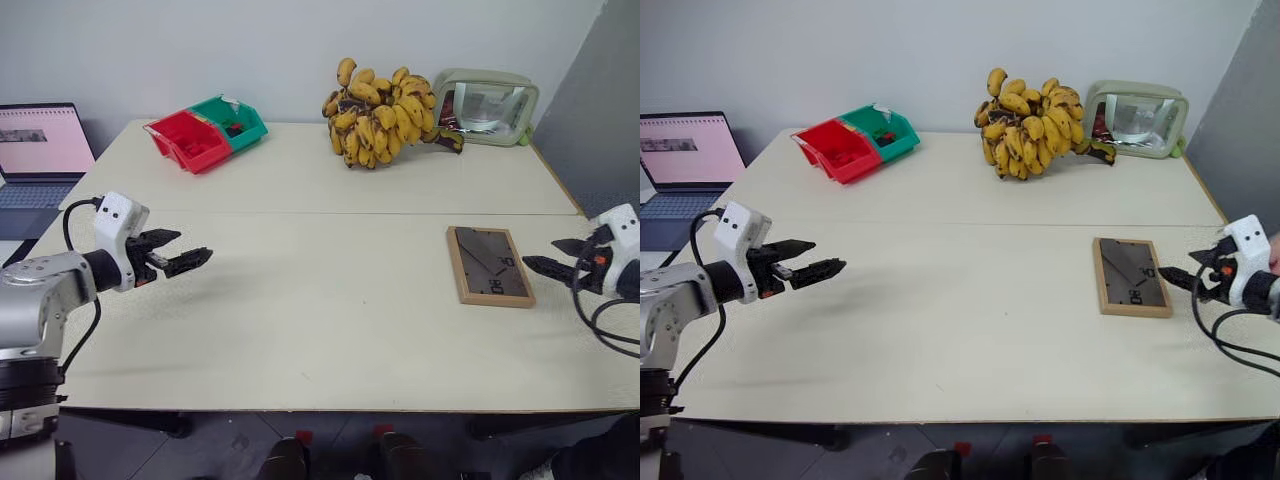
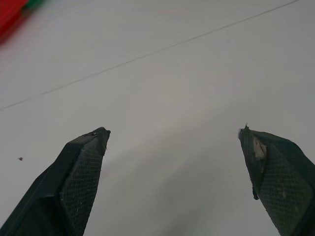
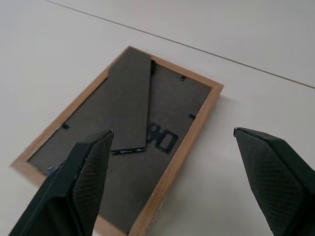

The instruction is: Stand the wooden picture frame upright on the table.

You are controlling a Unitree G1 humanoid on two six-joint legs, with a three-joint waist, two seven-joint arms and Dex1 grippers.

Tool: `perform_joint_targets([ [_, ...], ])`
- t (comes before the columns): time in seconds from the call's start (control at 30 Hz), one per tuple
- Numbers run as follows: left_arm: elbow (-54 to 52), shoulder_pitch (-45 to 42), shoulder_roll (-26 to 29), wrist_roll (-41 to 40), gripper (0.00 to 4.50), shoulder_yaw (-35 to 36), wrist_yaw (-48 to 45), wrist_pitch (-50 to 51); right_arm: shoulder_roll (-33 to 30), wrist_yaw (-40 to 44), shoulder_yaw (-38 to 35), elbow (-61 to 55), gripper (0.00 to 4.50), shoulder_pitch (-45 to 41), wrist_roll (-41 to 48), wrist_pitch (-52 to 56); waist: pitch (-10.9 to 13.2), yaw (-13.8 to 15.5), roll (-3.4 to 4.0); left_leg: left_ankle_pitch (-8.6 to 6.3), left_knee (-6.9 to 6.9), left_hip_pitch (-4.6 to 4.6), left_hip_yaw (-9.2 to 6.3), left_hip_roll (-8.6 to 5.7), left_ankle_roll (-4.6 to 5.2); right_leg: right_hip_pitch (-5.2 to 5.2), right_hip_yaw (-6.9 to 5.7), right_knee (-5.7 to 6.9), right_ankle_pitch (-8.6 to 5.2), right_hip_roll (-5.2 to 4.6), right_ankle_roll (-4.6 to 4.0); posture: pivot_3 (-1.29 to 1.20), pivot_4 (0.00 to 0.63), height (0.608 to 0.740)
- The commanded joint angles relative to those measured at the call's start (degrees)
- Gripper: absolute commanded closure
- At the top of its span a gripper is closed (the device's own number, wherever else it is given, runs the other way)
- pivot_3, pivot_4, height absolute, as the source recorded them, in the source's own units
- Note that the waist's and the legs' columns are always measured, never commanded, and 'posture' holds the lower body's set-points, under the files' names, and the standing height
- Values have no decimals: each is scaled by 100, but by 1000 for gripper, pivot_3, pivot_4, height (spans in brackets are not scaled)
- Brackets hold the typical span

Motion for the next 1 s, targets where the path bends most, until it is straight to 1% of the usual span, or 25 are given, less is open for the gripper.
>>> perform_joint_targets([
  [0.03, -204, -78, 196, -122, 0, 154, -163, 24, -194, 345, -14, 111, 367, -135, 140, 28, 0, -6, 0, 0, 0, 0, 0, 0, 0, 0, -1, 0, 0, 0, 0, 0, 150, 740],
  [0.17, -96, -184, 76, -41, 0, 254, 158, -54, -110, 127, -49, 300, 367, -140, 7, -190, 0, -8, 0, 0, 2, 0, -1, 0, 0, 2, 0, -1, -1, -2, 2, 0, 150, 740],
  [0.4, -210, -70, -55, 11, 0, 203, 416, -166, 67, -163, -112, 154, 367, -68, 59, -149, 0, -6, 0, 0, 2, 0, 0, 1, 0, 2, 1, 1, 0, -4, 0, 0, 150, 740],
  [0.6, -161, -93, -115, 11, 0, 190, 508, -188, 115, -426, -153, 335, 367, -95, -26, -329, 0, -6, 0, 0, 2, 0, 0, 1, 0, 2, 1, 1, 0, -4, 0, 0, 150, 740],
  [0.93, -240, -120, -195, -26, 0, 158, 516, -181, 146, -504, -117, 297, 367, -88, -25, -405, 0, -6, 0, 0, 2, 0, 0, 0, 0, 2, 1, 2, 1, -4, 0, 0, 150, 740],
  [1.0, -235, -154, -244, -80, 0, 170, 503, -159, 144, -555, -123, 447, 732, -159, -60, -481, 0, -6, 0, 0, 2, 0, 0, 1, 0, 2, 1, 2, 1, -4, 0, 0, 150, 740],
])
